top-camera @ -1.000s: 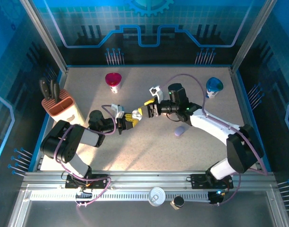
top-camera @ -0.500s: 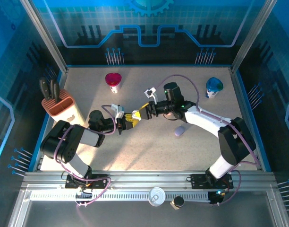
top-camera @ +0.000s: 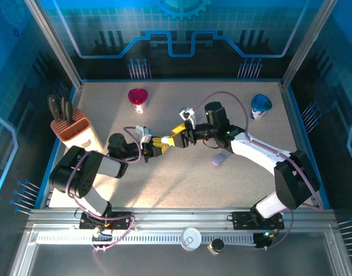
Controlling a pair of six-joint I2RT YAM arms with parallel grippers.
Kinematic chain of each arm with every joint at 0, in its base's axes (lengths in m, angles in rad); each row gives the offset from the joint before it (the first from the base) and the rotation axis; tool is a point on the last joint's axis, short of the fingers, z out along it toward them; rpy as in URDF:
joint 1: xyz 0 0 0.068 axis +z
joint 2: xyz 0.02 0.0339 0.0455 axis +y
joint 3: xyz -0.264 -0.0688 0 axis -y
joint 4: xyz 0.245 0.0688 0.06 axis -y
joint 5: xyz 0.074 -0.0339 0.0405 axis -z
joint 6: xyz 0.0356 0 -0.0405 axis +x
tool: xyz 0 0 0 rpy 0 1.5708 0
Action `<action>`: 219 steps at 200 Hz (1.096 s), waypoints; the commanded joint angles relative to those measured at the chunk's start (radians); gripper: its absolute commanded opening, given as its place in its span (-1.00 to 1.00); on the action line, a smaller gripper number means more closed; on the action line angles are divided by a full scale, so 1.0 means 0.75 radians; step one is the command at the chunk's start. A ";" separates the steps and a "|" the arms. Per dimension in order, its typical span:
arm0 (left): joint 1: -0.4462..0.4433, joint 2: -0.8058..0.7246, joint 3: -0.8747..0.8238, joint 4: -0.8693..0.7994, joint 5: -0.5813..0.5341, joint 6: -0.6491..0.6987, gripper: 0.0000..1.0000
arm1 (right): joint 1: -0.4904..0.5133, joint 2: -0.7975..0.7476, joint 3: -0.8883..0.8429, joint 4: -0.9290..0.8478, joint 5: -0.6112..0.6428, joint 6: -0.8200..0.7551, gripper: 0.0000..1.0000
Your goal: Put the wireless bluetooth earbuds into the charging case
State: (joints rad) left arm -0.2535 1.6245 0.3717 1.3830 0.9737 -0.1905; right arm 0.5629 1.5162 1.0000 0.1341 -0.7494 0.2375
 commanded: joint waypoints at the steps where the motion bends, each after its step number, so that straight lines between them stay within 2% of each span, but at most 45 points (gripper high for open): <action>1: 0.005 -0.014 0.027 0.026 0.031 -0.050 -0.81 | 0.028 -0.035 -0.003 -0.107 0.111 -0.226 0.42; 29: 0.003 -0.018 0.034 0.026 0.048 -0.075 -0.81 | 0.077 0.002 0.044 -0.189 0.144 -0.336 0.31; 94: 0.001 -0.019 0.025 0.025 0.049 -0.069 -0.80 | 0.079 0.054 0.076 -0.163 0.087 -0.296 -0.45; 113: 0.001 -0.013 0.025 0.025 0.043 -0.060 -0.73 | 0.078 0.037 0.071 -0.177 0.085 -0.301 -0.59; 160: 0.003 -0.015 0.016 0.025 0.000 -0.012 0.06 | 0.045 -0.016 0.001 -0.090 0.135 -0.232 -0.66; 169: 0.002 -0.025 0.004 0.026 -0.024 0.011 0.29 | 0.030 -0.026 -0.022 -0.060 0.153 -0.208 -0.67; 175: 0.003 -0.033 -0.007 0.025 -0.047 0.030 0.63 | 0.022 -0.033 -0.037 -0.047 0.172 -0.188 -0.69; 176: 0.003 -0.035 -0.010 0.025 -0.051 0.035 0.78 | 0.019 -0.033 -0.040 -0.045 0.177 -0.185 -0.69; 179: 0.002 -0.039 -0.015 0.025 -0.056 0.052 0.95 | 0.015 -0.035 -0.045 -0.042 0.196 -0.172 -0.69; 219: 0.001 -0.127 -0.114 0.025 -0.160 0.330 0.98 | -0.032 -0.012 -0.090 -0.085 0.430 -0.036 -0.71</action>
State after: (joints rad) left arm -0.2516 1.5784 0.3260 1.3823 0.9123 -0.1062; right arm 0.5571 1.5131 0.9607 0.0639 -0.5468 0.1249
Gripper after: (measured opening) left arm 0.991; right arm 0.173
